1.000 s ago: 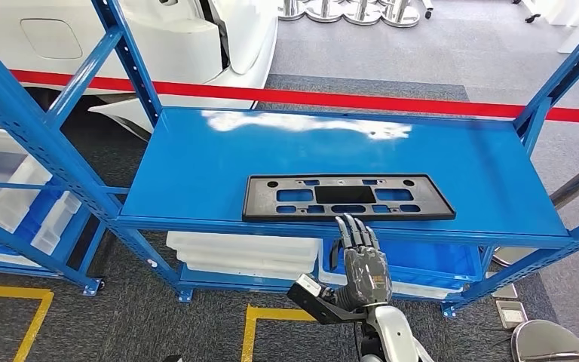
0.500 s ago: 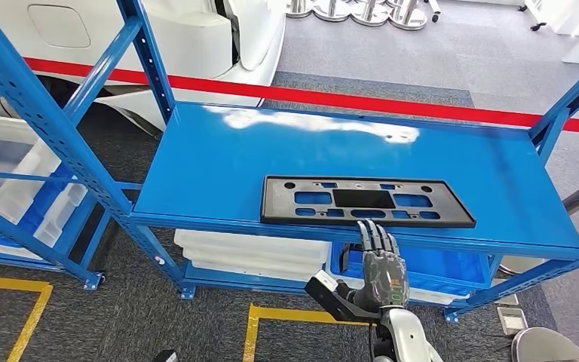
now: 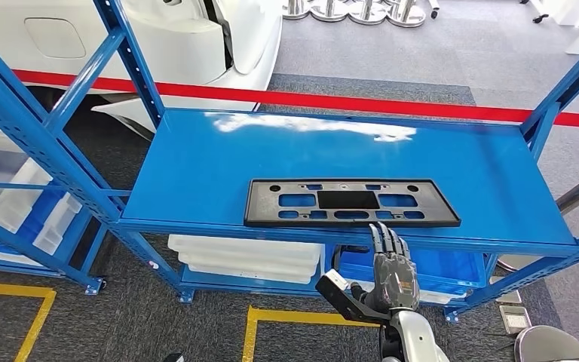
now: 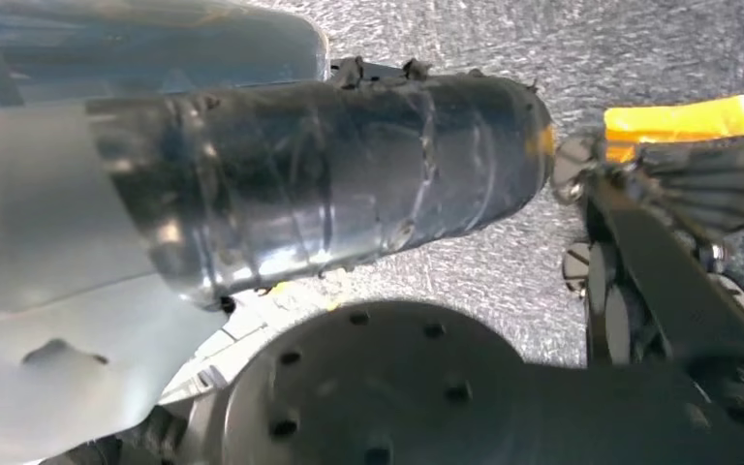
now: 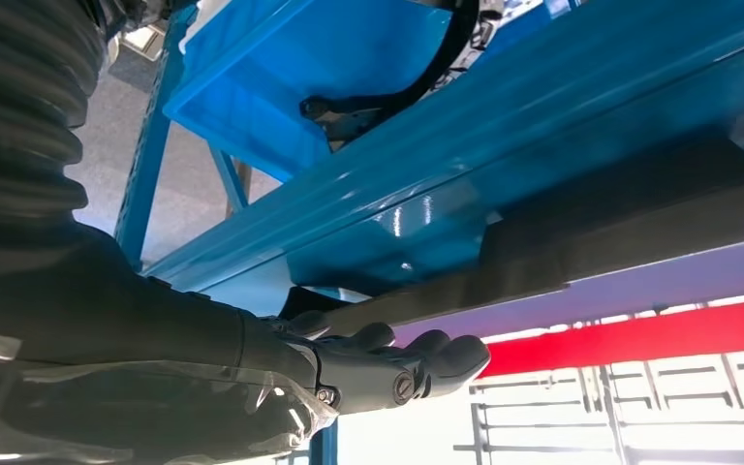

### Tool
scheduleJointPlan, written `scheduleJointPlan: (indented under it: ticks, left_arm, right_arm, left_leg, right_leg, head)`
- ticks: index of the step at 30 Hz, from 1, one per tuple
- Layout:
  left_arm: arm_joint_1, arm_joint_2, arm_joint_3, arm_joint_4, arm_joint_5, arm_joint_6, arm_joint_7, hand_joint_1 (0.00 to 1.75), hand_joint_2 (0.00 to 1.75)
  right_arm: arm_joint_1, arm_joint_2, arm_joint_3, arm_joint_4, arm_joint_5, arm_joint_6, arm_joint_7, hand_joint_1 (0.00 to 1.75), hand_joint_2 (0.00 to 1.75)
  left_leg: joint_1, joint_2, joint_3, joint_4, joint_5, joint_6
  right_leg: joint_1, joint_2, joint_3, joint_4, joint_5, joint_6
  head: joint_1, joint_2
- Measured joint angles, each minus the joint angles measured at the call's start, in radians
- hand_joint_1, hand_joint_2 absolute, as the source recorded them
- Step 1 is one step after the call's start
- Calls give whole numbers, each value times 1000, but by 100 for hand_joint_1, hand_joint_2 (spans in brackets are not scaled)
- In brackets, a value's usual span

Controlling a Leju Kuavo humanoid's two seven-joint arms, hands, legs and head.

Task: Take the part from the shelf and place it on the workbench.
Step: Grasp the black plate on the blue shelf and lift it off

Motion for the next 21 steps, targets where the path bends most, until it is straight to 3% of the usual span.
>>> scheduleJointPlan:
  ticks: [2, 3, 7, 9, 11, 12, 13, 14, 17, 19, 21]
  left_arm:
    - [-2, 3, 0, 0, 0, 0, 1, 0, 0]
    - [-3, 4, 0, 0, 0, 0, 1, 0, 0]
    - [-3, 3, 0, 0, 0, 0, 1, 0, 0]
    - [-4, -4, 0, 0, 0, 1, 1, 0, 0]
    - [-4, -12, 0, 0, 2, 3, 2, 0, 0]
    - [-4, -14, 0, 0, 3, 5, 3, 0, 0]
    - [-4, -16, 0, 0, 4, 5, 3, 0, 0]
    - [-4, -16, 0, 0, 5, 5, 3, 0, 0]
    - [-4, -17, 0, 0, 8, 4, 5, 0, 0]
    - [-4, -19, 0, 0, 10, 2, 7, 0, 0]
    - [-4, -21, 0, 0, 12, 3, 7, 0, 0]
  right_arm:
    - [0, 0, -1, 0, 1, 0, 0, 0, 175]
    - [0, 0, -3, 0, 1, 0, 0, 0, 175]
    - [0, -2, -8, 0, 1, -2, 0, 0, 175]
    - [-1, -3, -10, 0, 3, -7, -4, 0, 175]
    - [1, -5, -11, 2, 6, -15, -12, 0, 175]
    - [3, -5, -11, 3, 9, -17, -16, 0, 175]
    - [5, -6, -11, 3, 12, -19, -20, 0, 175]
    - [5, -6, -11, 3, 15, -20, -22, 0, 175]
    - [2, -7, -12, -4, 24, -20, -25, 0, 175]
    - [-1, -7, -12, -12, 29, -20, -26, 0, 175]
    - [-2, -7, -12, -18, 32, -20, -27, 0, 175]
  left_leg:
    - [0, -1, 51, -107, 42, 4]
    - [-1, -2, 62, -131, 45, 10]
    - [0, -4, 65, -136, 41, 38]
    - [3, -4, 67, -137, 41, 46]
    - [3, -4, 67, -137, 39, 50]
    - [3, -4, 67, -137, 38, 51]
    - [3, -5, 69, -137, 37, 52]
    - [2, -7, 71, -137, 35, 52]
    - [1, -11, 83, -141, 31, 46]
    - [4, -11, 86, -147, 30, 36]
    - [5, -10, 93, -159, 32, 23]
  right_leg:
    - [0, 1, -5, 25, -18, 12]
    - [1, 2, -7, 34, -24, 17]
    - [1, 3, -14, 57, -41, 30]
    - [-3, 2, -54, 143, -88, 42]
    - [-9, 2, -126, 284, -146, 51]
    - [-11, 2, -154, 332, -156, 53]
    - [-13, 2, -166, 346, -148, 52]
    - [-13, 2, -159, 320, -120, 48]
    - [-4, 1, -70, 113, -15, 16]
    - [5, 0, -41, 49, 0, 0]
    - [6, 0, -32, 30, 2, -4]
  head:
    - [1, 0]
    - [2, 0]
    - [3, 0]
    - [5, 0]
    - [7, 0]
    - [7, 0]
    - [7, 0]
    - [7, 0]
    - [6, 0]
    - [8, 0]
    - [9, 0]
